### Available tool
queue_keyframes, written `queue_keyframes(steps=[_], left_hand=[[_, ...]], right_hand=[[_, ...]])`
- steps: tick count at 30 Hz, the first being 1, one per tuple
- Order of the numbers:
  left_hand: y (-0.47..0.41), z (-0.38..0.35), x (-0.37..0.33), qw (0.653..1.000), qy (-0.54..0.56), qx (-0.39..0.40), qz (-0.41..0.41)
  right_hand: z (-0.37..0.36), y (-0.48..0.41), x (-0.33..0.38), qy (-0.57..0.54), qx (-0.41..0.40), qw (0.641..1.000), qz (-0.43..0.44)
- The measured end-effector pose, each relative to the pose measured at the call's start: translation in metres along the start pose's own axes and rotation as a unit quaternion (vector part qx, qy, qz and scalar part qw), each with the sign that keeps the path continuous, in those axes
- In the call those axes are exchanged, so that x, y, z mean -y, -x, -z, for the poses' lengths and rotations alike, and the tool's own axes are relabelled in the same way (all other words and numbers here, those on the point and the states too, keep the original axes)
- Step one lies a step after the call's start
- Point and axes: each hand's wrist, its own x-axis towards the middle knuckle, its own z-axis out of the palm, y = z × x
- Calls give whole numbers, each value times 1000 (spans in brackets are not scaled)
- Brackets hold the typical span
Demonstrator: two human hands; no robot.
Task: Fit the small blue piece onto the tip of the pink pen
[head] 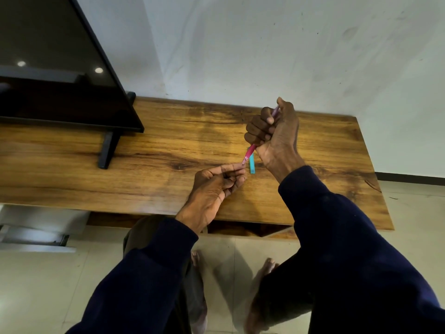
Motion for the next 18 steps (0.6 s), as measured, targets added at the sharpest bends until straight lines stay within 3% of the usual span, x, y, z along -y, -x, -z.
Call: queue_keyframes(steps=[18], left_hand=[[1,-1,0,1000,-11,-2,-4]], right_hand=[[0,-3,2,-6,-21,1000,-3]])
